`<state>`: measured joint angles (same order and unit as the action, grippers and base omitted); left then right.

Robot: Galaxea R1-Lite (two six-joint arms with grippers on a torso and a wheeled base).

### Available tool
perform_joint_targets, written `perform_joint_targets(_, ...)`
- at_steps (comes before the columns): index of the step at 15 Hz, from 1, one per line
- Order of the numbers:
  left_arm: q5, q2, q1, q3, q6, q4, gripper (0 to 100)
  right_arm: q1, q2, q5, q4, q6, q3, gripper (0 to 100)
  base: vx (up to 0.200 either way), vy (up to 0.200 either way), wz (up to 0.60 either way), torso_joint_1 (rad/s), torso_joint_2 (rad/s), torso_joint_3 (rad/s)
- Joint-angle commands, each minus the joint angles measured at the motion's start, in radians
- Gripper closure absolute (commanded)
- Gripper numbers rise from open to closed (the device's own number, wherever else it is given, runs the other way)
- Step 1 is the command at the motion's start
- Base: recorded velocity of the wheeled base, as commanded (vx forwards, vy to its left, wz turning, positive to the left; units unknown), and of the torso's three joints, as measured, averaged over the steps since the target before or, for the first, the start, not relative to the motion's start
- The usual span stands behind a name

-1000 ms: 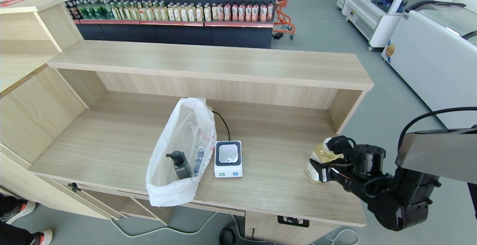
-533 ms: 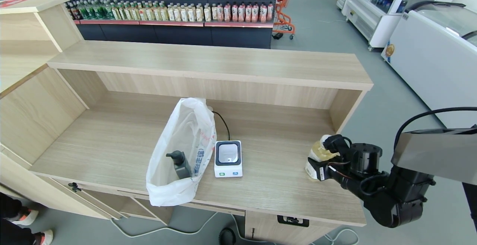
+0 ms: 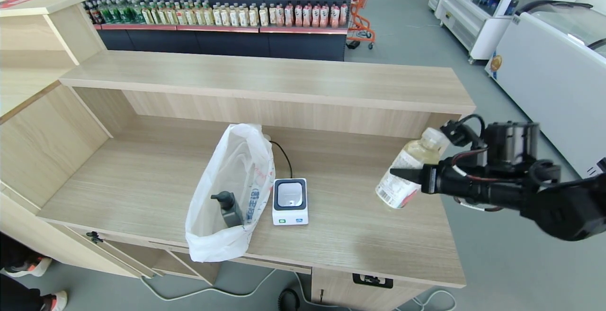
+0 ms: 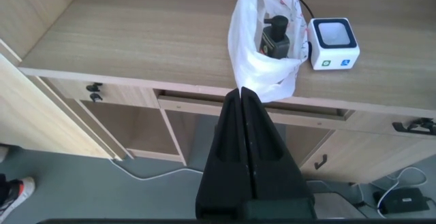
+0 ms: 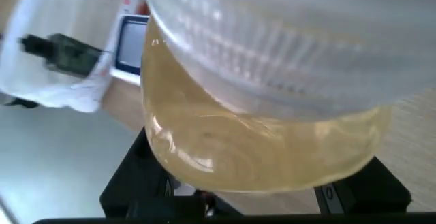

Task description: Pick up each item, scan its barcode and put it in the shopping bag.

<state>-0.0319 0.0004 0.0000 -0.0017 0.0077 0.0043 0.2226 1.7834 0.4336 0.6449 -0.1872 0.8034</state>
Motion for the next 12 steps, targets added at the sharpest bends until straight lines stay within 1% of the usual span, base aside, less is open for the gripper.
perform_joint_targets(1, 0.000, 0.001, 0.000, 0.000, 0.000, 0.000, 100, 0.014, -0.352, 0.254, -0.284, -0.104, 0.183, 100, 0.000, 0.000, 0.00, 0.000, 0.00, 0.000)
perform_joint_targets(3, 0.000, 0.000, 0.000, 0.000, 0.000, 0.000, 100, 0.046, -0.455, 0.359, -0.421, -0.104, 0.229, 100, 0.000, 0.000, 0.00, 0.000, 0.00, 0.000)
perform_joint_targets(4, 0.000, 0.001, 0.000, 0.000, 0.000, 0.000, 100, 0.072, -0.492, 0.389, -0.464, -0.104, 0.243, 100, 0.000, 0.000, 0.00, 0.000, 0.00, 0.000)
perform_joint_targets(6, 0.001, 0.000, 0.000, 0.000, 0.000, -0.001, 100, 0.118, -0.533, 0.392, -0.496, -0.104, 0.243, 100, 0.000, 0.000, 0.00, 0.000, 0.00, 0.000)
perform_joint_targets(9, 0.000, 0.000, 0.000, 0.000, 0.000, 0.000, 100, 0.189, -0.595, 0.393, -0.585, -0.104, 0.243, 100, 0.000, 0.000, 0.00, 0.000, 0.00, 0.000)
perform_joint_targets(12, 0.000, 0.001, 0.000, 0.000, 0.000, 0.000, 100, 0.213, -0.633, 0.396, -0.619, -0.106, 0.226, 100, 0.000, 0.000, 0.00, 0.000, 0.00, 0.000)
